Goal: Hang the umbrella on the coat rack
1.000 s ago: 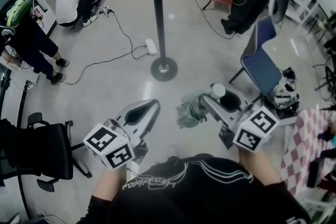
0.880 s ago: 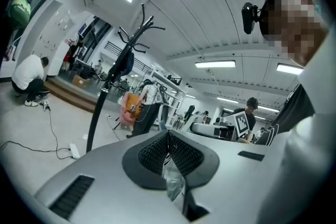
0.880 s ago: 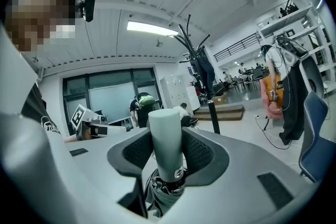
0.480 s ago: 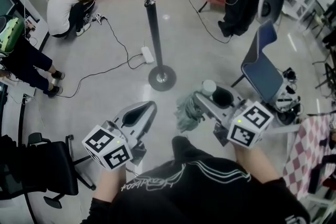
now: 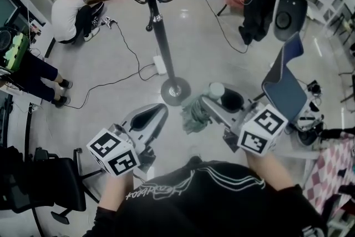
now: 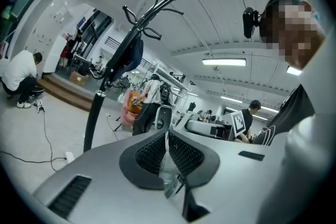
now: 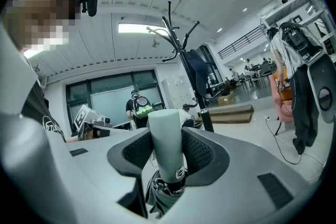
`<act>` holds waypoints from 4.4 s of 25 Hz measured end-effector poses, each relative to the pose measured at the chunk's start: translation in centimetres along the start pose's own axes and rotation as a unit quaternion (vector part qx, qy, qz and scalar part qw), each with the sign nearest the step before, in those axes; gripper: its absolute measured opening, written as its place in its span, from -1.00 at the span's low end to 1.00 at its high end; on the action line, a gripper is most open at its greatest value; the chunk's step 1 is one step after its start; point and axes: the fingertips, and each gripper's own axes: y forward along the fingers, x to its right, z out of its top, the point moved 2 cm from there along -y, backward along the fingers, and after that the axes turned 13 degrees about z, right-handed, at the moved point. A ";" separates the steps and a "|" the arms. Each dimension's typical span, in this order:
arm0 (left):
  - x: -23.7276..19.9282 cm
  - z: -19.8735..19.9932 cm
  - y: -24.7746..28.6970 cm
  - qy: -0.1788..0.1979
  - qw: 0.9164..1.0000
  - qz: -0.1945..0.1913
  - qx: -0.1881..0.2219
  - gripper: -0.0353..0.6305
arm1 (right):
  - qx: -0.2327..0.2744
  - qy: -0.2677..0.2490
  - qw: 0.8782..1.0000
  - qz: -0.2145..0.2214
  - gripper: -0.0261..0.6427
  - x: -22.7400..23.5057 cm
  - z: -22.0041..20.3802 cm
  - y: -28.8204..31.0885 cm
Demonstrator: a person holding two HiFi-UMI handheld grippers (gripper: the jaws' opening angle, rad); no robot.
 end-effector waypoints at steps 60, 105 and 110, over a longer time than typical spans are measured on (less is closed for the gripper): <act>-16.4 10.5 10.8 0.034 0.994 -0.091 -0.040 -0.79 | 0.013 0.032 0.996 -0.084 -0.40 11.1 4.7 16.9; -23.1 11.0 18.5 0.042 0.993 -0.111 -0.021 -0.79 | -0.063 0.106 0.982 -0.141 -0.35 21.8 -8.2 22.3; -24.3 10.5 17.7 0.035 0.995 -0.094 -0.023 -0.79 | -0.052 0.126 0.985 -0.109 -0.34 21.6 -8.4 23.1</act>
